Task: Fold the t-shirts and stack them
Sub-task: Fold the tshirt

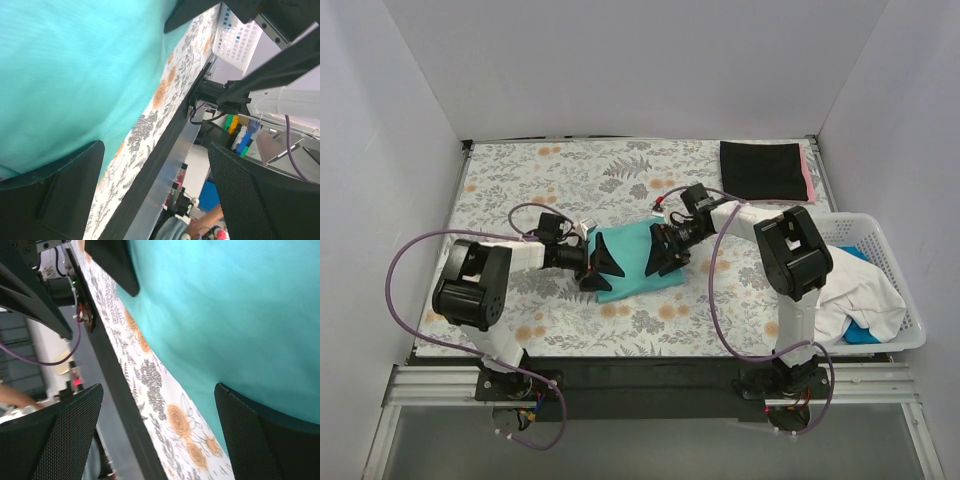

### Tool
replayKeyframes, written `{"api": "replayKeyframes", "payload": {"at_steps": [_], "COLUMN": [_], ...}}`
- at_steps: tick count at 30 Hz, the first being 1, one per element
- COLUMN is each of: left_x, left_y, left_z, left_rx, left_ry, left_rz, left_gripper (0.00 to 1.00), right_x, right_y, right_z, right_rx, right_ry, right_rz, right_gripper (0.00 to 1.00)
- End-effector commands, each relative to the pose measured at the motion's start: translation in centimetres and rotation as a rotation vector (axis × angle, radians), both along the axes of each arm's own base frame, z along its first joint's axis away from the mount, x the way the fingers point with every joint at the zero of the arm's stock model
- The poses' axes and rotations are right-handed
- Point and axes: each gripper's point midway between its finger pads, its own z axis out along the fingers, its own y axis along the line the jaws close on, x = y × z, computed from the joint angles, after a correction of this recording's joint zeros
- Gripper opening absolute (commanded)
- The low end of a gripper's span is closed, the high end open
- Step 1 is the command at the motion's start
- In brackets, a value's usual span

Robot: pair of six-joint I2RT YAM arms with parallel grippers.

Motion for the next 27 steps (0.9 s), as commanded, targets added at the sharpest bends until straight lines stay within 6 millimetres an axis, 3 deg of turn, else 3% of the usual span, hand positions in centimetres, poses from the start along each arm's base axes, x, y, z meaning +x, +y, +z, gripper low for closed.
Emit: {"api": "replayKeyframes", "payload": {"at_steps": [1,3,5,7,8,10,16,21,24,27], "left_x": [0.5,0.4,-0.5,-0.8,-1.1,-1.0,-0.1,-0.5,-0.7,-0.1], "left_y": [-0.2,-0.5,-1.1,-2.3,-2.7,-4.3,-6.7,-5.8,-4.4,-3.6], "left_z": [4.8,6.6,7.7,8.6,8.2,8.6,4.9,-0.7,-2.7,-3.2], "left_rx": [-0.064,-0.089,-0.102,-0.128,-0.128,-0.149,-0.117,0.005,0.073,0.099], "left_ry": [-0.188,-0.217,-0.227,-0.224,-0.223,-0.252,-0.147,-0.014,0.01,-0.003], "left_rz": [-0.026,-0.011,-0.014,0.004,0.014,0.022,0.066,0.098,0.076,0.033], "left_gripper": [0.84,0.85,0.85,0.85,0.85,0.85,0.85,0.86,0.86,0.86], "right_x": [1.8,0.5,-1.5,-2.2,-2.9,-2.4,0.9,-0.9,-2.1,-3.3], "right_y": [-0.1,0.3,0.2,1.2,1.1,1.2,-0.9,-1.6,-2.4,-3.1], "right_z": [3.8,6.3,7.1,8.2,7.8,7.5,4.5,0.8,-2.1,-3.6], "right_rx": [0.053,0.13,0.165,0.221,0.227,0.229,0.184,0.125,0.068,0.029], "right_ry": [-0.214,-0.213,-0.189,-0.188,-0.166,-0.159,-0.015,0.088,0.143,0.179], "right_rz": [0.022,0.017,0.009,0.0,0.0,-0.016,-0.133,-0.137,-0.145,-0.153], "right_gripper": [0.98,0.98,0.98,0.98,0.98,0.98,0.98,0.98,0.98,0.98]}}
